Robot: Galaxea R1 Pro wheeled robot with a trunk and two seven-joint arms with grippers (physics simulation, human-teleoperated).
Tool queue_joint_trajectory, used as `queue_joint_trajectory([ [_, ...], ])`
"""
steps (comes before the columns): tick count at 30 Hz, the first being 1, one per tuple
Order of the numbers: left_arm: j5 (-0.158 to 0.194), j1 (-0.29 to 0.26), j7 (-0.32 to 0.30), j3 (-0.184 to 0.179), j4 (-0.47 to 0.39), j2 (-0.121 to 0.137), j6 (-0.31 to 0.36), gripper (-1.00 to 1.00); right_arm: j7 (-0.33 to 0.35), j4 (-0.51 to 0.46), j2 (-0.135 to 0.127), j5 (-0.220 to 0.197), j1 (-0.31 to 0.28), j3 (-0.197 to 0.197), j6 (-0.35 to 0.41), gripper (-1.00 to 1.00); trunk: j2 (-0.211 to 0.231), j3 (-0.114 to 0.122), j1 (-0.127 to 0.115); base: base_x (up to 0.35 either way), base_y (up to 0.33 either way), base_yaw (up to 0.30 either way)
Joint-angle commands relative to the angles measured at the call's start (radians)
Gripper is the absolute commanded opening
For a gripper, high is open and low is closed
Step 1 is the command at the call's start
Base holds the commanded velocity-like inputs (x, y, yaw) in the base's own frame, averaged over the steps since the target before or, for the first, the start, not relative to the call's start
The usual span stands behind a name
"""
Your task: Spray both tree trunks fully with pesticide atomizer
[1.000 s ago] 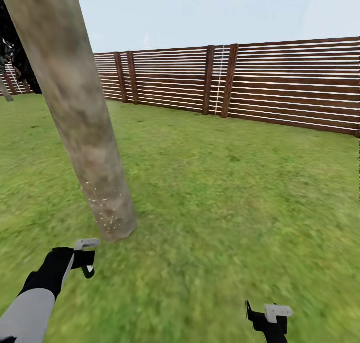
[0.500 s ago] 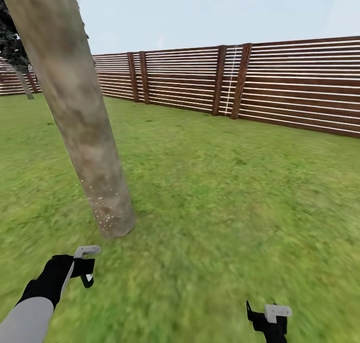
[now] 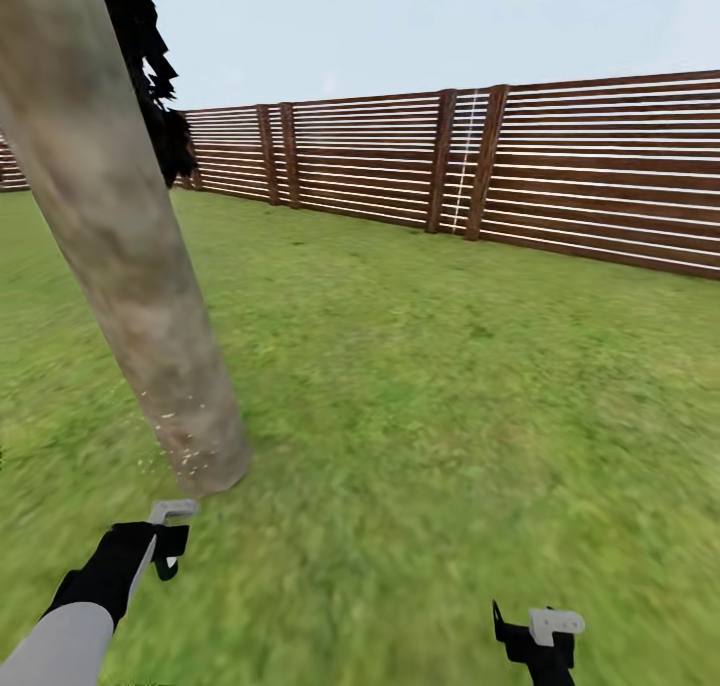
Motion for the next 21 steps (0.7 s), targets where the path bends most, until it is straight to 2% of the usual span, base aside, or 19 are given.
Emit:
queue_joint_trajectory([
  [1,-0.002,0.0,0.0,0.0,0.0,-0.003,0.001,-1.0,0.0,0.0,0.0,0.0,0.0,0.0,0.0,1.0,0.0,0.0,0.0,0.038,-0.267,0.223],
  [6,-0.001,0.0,0.001,0.001,0.0,-0.013,0.001,-1.0,0.0,0.0,0.0,-0.001,0.0,-0.001,0.0,1.0,0.0,0.0,0.0,0.115,-0.272,0.25],
  [18,-0.001,0.0,0.003,0.003,0.0,-0.015,0.001,-1.0,-0.002,0.0,-0.001,-0.001,0.0,-0.001,0.0,1.0,0.0,0.0,0.0,0.119,-0.272,0.019],
  [21,-0.001,0.0,0.003,0.004,0.0,-0.015,0.002,-1.0,-0.002,0.0,-0.001,-0.001,0.0,-0.001,0.0,1.0,0.0,0.0,0.0,0.053,-0.273,0.221],
])
